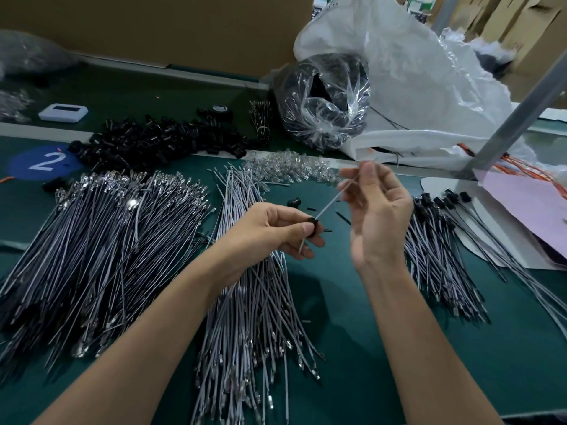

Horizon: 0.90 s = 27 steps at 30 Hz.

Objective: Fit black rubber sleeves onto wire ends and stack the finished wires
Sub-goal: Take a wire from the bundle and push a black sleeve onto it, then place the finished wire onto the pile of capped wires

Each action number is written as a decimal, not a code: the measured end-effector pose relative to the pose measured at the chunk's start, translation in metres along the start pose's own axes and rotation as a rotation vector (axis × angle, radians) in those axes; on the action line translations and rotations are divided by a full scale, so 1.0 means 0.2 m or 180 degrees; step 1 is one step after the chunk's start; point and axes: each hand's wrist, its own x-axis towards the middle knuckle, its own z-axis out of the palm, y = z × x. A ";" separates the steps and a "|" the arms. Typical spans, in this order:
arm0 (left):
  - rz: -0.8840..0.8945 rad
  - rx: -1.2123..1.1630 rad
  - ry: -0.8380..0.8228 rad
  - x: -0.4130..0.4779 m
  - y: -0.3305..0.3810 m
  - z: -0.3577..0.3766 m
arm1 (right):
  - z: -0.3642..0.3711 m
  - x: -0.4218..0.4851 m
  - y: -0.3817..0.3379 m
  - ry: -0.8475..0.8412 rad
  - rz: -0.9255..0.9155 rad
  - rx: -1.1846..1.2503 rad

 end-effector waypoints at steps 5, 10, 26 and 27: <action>-0.0229 0.0440 -0.0593 -0.01 -0.01 0.00 | -0.02 0.09 -0.16 0.0514 -0.0264 0.0552; -0.0073 -0.0028 -0.0095 -0.01 -0.01 -0.01 | -0.11 0.22 -0.32 0.0064 -0.0566 -0.1183; 0.0124 -0.0734 0.0640 0.01 0.00 -0.04 | -0.31 0.01 0.01 -0.0609 0.0115 -0.6019; 0.0119 -0.0728 0.0643 0.01 0.00 -0.04 | -0.31 0.00 0.02 -0.0586 0.0097 -0.6030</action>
